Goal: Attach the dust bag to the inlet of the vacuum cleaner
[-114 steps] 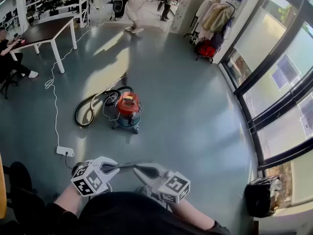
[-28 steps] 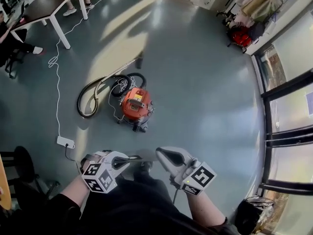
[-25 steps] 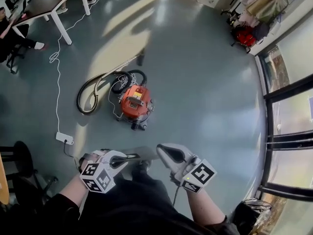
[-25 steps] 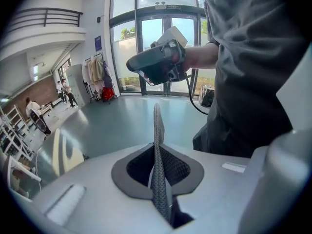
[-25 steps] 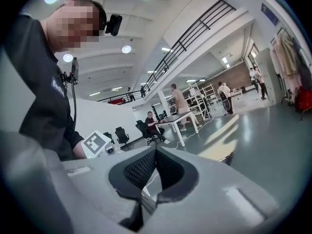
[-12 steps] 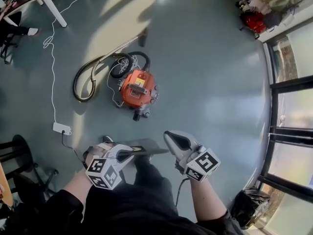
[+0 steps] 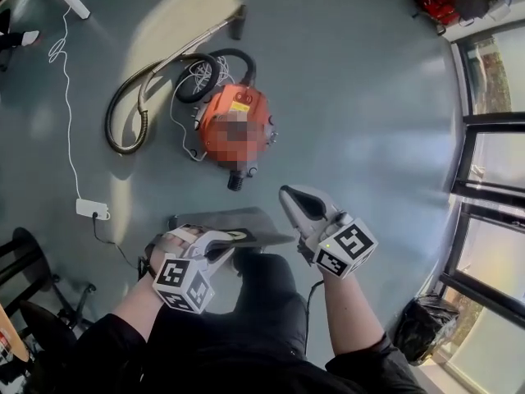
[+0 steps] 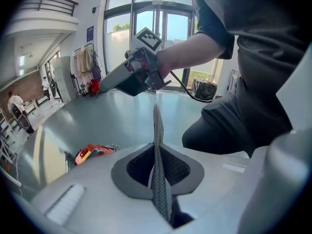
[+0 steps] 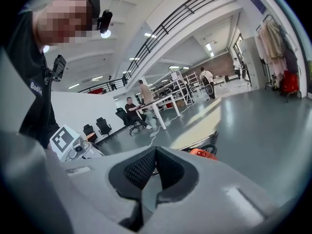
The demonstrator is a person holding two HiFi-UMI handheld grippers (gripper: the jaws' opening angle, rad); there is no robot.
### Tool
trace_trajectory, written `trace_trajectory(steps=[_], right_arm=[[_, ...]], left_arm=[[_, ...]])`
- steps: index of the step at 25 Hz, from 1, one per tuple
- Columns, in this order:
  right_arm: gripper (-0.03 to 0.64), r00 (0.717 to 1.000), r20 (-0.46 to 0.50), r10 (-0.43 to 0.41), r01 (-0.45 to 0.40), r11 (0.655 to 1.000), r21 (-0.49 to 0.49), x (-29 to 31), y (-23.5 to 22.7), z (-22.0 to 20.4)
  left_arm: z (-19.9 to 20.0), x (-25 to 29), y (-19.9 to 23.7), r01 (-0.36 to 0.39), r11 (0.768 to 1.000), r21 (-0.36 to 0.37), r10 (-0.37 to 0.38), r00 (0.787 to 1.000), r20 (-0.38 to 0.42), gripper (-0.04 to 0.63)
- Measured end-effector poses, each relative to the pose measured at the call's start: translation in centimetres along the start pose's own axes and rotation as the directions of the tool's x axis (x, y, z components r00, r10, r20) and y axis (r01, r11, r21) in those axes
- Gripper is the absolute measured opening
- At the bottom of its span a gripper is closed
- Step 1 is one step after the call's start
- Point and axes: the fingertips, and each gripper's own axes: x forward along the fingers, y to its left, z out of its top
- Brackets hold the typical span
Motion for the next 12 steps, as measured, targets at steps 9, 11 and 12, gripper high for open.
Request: trace_trajectory(steps=[9,11,12], right_arm=[[-0.008,1.000,-0.017,0.011,-0.011,1.000,-0.019,5.8,-4.9,-6.9],[-0.008,1.000,-0.016,0.008,-0.008,1.000,-0.020,6.6,-5.9,-8.2],[-0.008,1.000,-0.014,0.005,-0.005,1.000,-0.020,6.9,-6.5,-8.9]], left_arm=[[-7.2,7.1,0.6,0.027,0.999,-0.027,-0.027,1.000,0.016,0.040],[-8.0,8.4,0.7,0.044,0.999,-0.029,-0.044,0.999,0.025,0.040],[-8.3,9.0,0.8,0.049,0.998,-0.029,-0.049,0.998,0.026,0.040]])
